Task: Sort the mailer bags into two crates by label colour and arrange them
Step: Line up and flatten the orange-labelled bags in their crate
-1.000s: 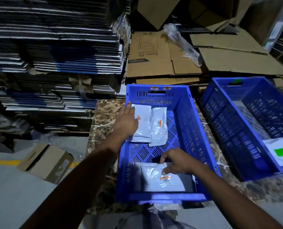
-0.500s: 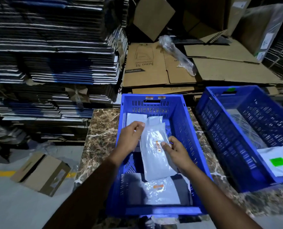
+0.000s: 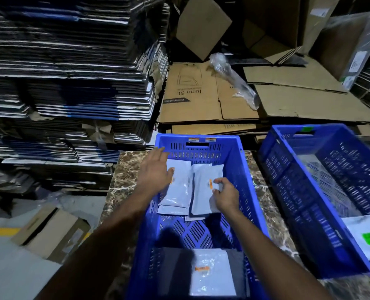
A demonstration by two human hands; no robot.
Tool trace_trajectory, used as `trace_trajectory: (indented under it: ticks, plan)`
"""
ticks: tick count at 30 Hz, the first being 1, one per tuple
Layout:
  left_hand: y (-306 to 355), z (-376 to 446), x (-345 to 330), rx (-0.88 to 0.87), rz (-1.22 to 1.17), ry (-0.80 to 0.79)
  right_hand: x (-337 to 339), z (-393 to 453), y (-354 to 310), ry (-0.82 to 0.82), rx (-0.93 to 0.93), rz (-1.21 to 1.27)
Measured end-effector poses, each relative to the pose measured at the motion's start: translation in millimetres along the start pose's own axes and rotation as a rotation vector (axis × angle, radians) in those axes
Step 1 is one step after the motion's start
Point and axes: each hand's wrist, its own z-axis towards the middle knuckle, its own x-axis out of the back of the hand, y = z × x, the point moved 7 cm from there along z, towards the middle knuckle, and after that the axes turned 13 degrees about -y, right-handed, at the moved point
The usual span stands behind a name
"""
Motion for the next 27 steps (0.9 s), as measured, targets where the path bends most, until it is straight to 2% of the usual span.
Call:
trace_trajectory:
  ticks: [3,8,11,13,15,21,27]
  plan:
    - [-20.7,12.0,-14.1,0.080,0.013,-0.141,-17.0,42.9,0.4,-0.033,-0.017,-0.082]
    - [-19.2,12.7,-16.3,0.079,0.035,-0.057,-44.1,81.1,3.4,-0.136,-0.023,-0.275]
    - [-19.0,13.4,-16.9,0.100,0.021,-0.060,-46.2,80.5,-13.3,-0.017,0.143,-0.542]
    - [-17.5,13.9,-16.5,0.107,0.022,-0.061,-61.8,81.2,-24.1,-0.069,0.263,-0.710]
    - [-15.8,14.1,-15.3,0.107,0.036,-0.058,-79.8,87.7,-25.7,-0.164,0.290,-0.799]
    - [-19.1,16.5,-18.3,0.084,-0.022,-0.049,-99.3,101.9,-8.2,-0.171,0.237,-0.812]
    - [-20.4,8.5,-17.4,0.000,-0.094,0.042,-107.2,111.3,2.6,-0.174,0.199,-0.801]
